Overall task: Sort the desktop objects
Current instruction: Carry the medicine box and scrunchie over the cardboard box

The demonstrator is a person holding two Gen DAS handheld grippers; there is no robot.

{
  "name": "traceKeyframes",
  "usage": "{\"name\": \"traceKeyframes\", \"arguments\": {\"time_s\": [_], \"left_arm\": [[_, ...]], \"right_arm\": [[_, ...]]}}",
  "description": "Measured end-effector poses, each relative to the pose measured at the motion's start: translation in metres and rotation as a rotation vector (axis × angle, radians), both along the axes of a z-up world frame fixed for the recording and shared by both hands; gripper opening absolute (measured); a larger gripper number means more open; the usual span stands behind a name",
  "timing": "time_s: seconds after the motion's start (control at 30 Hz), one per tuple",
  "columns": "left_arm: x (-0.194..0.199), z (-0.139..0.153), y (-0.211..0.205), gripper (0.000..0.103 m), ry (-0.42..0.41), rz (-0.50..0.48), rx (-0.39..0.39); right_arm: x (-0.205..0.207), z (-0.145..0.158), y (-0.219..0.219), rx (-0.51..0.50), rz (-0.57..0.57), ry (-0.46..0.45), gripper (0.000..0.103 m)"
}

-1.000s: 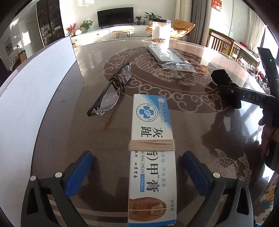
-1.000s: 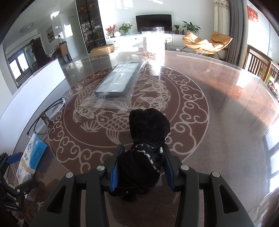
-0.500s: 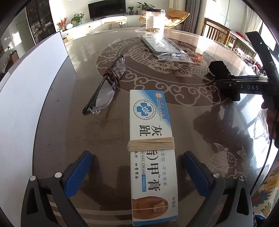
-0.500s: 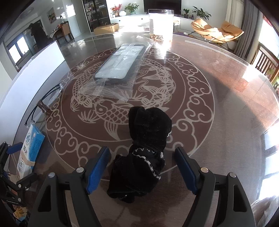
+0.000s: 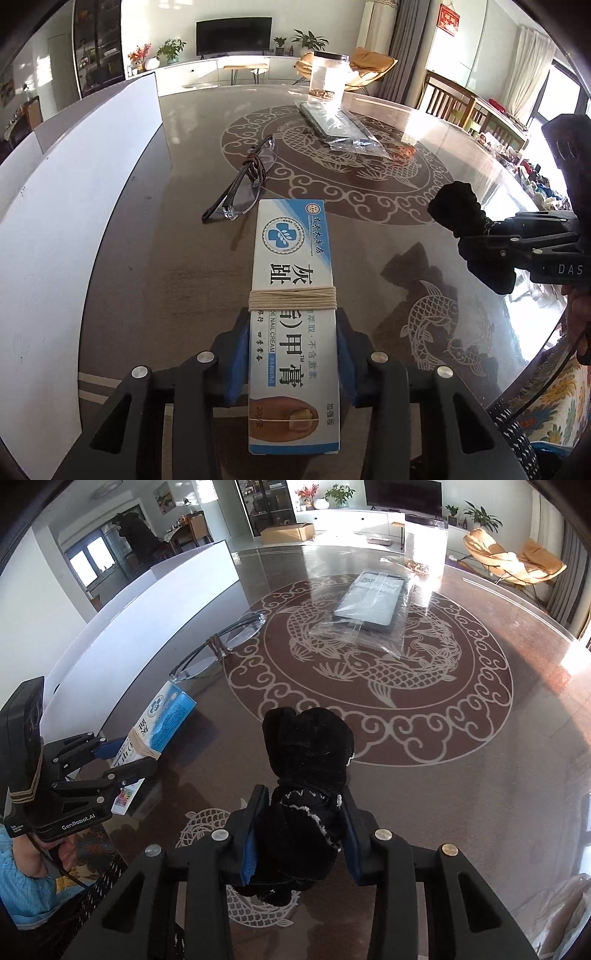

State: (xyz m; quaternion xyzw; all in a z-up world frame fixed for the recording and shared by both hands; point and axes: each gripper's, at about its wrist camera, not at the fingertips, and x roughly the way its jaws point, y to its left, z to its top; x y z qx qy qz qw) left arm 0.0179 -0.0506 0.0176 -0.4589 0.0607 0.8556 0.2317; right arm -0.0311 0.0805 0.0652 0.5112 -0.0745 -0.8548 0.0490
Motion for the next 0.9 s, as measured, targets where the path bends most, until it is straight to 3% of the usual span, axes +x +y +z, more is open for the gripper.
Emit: {"name": "traceKeyframes", "arguments": {"time_s": [0.23, 0.47, 0.73, 0.9], "left_arm": [[0.002, 0.039, -0.034, 0.041, 0.031, 0.035, 0.102], [-0.005, 0.091, -0.117, 0.041, 0.081, 0.125, 0.19], [-0.044, 0.123, -0.237, 0.041, 0.113, 0.298, 0.101], [-0.078, 0.111, -0.283, 0.041, 0.065, 0.379, 0.061]], "right_arm": [[-0.02, 0.009, -0.042, 0.015, 0.085, 0.0, 0.038], [-0.059, 0.052, -0.109, 0.027, 0.214, 0.069, 0.038], [-0.112, 0.12, -0.231, 0.015, 0.407, 0.208, 0.038], [-0.152, 0.127, -0.298, 0.032, 0.495, 0.235, 0.038]]}}
